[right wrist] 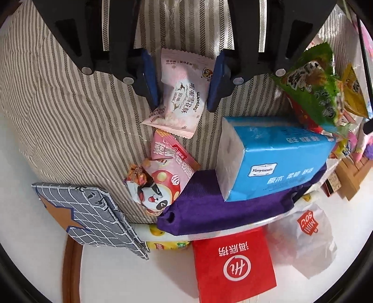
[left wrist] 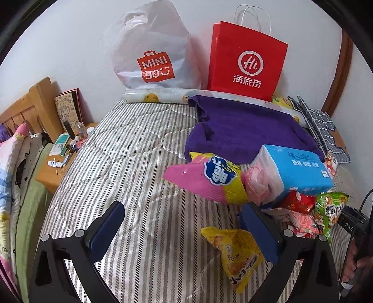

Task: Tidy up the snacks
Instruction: 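Reach the right tool to the small pink-white candy bag and grasp it, then grasp the yellow chip bag with the left tool while the right tool holds the candy bag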

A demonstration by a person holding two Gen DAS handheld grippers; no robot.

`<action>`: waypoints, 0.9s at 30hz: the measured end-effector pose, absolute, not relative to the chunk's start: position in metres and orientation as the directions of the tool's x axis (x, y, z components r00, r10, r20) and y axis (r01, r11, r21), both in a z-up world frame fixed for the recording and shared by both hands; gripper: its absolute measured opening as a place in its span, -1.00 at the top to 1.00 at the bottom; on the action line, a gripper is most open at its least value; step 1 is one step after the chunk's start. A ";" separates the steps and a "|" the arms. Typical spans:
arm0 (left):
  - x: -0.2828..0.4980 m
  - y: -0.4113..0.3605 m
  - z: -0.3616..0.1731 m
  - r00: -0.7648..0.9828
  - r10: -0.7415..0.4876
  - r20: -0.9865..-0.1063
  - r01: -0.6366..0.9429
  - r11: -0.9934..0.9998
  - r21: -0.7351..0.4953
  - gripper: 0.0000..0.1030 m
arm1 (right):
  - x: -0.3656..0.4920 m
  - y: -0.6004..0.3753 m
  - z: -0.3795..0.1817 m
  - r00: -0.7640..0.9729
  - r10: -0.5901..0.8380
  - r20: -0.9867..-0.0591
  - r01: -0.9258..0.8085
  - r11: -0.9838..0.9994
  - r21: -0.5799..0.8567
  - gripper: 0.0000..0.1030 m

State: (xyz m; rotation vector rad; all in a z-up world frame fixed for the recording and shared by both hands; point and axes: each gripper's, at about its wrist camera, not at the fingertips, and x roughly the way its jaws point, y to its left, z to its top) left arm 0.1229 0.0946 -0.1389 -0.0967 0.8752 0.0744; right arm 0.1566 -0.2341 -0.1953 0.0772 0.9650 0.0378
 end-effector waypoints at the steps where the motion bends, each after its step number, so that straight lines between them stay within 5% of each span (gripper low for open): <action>1: 0.122 0.093 -0.139 0.638 0.018 -0.770 -0.098 0.993 -0.058 -0.98 | 0.155 -0.234 -0.194 0.574 0.062 -0.816 0.004 0.997 0.078 0.21; 5: 0.116 0.084 -0.142 0.633 -0.014 -0.774 -0.064 0.996 -0.070 -0.98 | 0.147 -0.236 -0.186 0.594 0.071 -0.802 0.010 0.995 0.095 0.40; 12: 0.114 0.067 -0.157 0.601 -0.061 -0.797 -0.027 0.995 -0.096 -0.98 | 0.139 -0.239 -0.183 0.593 0.077 -0.802 0.001 0.995 0.096 0.44; 19: 0.114 0.058 -0.168 0.569 -0.071 -0.819 -0.008 0.996 -0.092 -0.88 | 0.139 -0.239 -0.192 0.551 0.082 -0.830 -0.015 0.996 0.089 0.07; 24: 0.114 0.057 -0.172 0.555 -0.091 -0.827 0.013 0.995 -0.101 -0.46 | 0.140 -0.235 -0.196 0.556 0.066 -0.829 -0.019 0.998 0.067 0.03; 27: 0.113 0.056 -0.172 0.544 -0.107 -0.832 0.026 0.994 -0.110 -0.09 | 0.137 -0.234 -0.193 0.567 0.064 -0.821 -0.026 0.998 0.060 0.32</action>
